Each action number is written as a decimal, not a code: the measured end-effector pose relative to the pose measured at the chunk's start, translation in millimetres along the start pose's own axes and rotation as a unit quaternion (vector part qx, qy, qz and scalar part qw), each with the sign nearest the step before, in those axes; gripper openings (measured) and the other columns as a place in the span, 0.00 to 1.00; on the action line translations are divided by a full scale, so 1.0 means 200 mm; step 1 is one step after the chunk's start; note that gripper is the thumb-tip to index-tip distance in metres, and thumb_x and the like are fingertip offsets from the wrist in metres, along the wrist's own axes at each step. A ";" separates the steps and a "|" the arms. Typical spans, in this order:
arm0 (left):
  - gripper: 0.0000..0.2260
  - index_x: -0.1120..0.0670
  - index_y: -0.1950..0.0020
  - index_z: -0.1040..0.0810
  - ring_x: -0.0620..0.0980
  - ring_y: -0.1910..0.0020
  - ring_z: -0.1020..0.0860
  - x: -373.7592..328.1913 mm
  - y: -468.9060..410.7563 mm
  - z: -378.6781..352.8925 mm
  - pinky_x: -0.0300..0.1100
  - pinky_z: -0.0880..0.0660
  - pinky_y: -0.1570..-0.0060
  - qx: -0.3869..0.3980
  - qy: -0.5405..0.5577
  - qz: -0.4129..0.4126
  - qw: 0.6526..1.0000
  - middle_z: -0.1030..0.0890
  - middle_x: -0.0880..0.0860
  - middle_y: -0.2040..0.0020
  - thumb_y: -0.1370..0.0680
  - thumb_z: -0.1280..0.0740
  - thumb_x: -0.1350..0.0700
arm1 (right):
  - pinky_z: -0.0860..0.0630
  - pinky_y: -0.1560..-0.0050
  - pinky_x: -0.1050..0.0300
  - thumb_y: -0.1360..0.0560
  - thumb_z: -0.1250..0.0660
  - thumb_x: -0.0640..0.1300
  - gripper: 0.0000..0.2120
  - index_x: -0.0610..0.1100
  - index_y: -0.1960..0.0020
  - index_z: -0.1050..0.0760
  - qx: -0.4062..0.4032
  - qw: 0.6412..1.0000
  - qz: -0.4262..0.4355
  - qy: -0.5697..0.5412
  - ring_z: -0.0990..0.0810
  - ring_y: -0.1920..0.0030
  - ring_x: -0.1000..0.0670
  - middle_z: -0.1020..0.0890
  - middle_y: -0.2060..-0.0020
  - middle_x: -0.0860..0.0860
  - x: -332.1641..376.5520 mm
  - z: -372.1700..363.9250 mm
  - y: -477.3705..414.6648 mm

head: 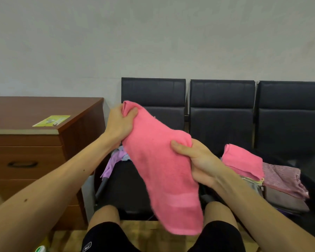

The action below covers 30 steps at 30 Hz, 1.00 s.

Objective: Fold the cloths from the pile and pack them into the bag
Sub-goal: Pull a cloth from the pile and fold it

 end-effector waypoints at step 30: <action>0.20 0.42 0.34 0.27 0.58 0.54 0.16 0.13 0.20 -0.09 0.52 0.17 0.54 0.166 0.176 0.196 0.950 0.17 0.60 0.49 0.23 0.28 0.58 | 0.21 0.64 0.56 0.32 0.23 0.43 0.17 0.38 0.46 0.22 -0.205 0.970 -0.075 0.106 0.16 0.62 0.52 0.15 0.55 0.44 0.04 0.28 -0.06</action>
Point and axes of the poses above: each hand's wrist, its own y-axis away from the middle knuckle, its own z-axis out of the back of the hand, x = y × z, the point moved 2 cm from there along -y, towards the middle knuckle
